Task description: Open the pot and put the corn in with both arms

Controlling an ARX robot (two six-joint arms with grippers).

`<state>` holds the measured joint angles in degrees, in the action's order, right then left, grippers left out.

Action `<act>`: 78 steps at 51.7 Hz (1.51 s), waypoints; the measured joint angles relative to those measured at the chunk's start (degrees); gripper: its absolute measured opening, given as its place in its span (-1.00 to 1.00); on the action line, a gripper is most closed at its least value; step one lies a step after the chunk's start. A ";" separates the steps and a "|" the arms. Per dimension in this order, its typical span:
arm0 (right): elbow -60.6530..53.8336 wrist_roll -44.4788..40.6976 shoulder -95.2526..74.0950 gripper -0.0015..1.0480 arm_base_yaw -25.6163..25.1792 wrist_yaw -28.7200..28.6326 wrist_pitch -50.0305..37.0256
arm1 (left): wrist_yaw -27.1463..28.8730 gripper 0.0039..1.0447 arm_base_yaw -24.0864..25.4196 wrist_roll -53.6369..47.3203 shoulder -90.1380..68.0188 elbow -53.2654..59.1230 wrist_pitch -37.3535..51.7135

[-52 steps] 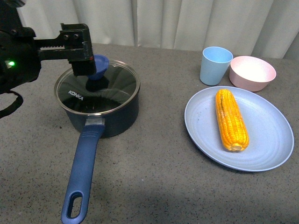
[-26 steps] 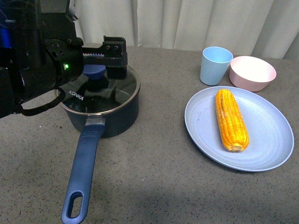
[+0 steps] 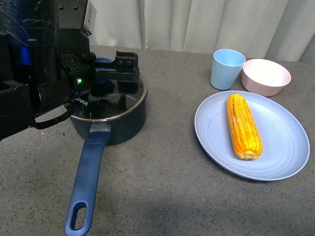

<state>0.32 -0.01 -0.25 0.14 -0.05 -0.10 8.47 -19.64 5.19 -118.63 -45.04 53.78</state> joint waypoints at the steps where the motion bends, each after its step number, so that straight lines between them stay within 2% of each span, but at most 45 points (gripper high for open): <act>1: 0.00 0.00 0.00 0.82 0.00 0.00 0.00 | -0.02 0.88 0.00 0.00 0.00 -0.04 0.00; 7: 0.00 0.00 0.00 0.82 0.00 0.00 0.00 | 0.17 0.88 0.00 -0.76 -0.31 -0.07 0.39; 14: 0.00 0.00 0.02 0.82 0.00 0.00 0.00 | 1.05 0.36 0.09 -1.09 -0.42 -0.07 0.44; 20: 0.00 0.00 0.02 0.82 0.00 -0.02 0.00 | 1.16 0.14 0.26 -1.11 -0.46 -0.07 0.57; 38: 0.00 0.00 0.00 0.82 0.00 0.00 0.00 | 0.74 0.12 0.66 -2.49 1.29 1.20 1.36; 47: 0.00 0.00 0.00 0.82 0.00 -0.02 0.00 | 0.33 0.12 1.49 -2.10 11.82 2.75 0.07; 53: 0.00 0.00 0.02 0.82 0.00 0.00 0.00 | -0.96 0.12 5.49 -1.95 14.32 2.47 0.28; 60: 0.00 0.00 0.02 0.82 0.00 0.00 0.00 | -3.04 0.12 14.56 -1.99 9.62 2.54 2.86; 70: 0.00 0.00 0.00 0.82 0.00 -0.02 0.00 | -4.24 0.11 23.78 -1.46 3.23 1.95 4.11; 78: 0.00 0.00 0.02 0.82 0.00 0.00 0.00 | -5.55 0.11 25.62 -1.70 -1.46 0.79 5.42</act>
<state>0.32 -0.01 -0.23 0.14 -0.05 -0.10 2.92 5.98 3.49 -120.09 -44.25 59.20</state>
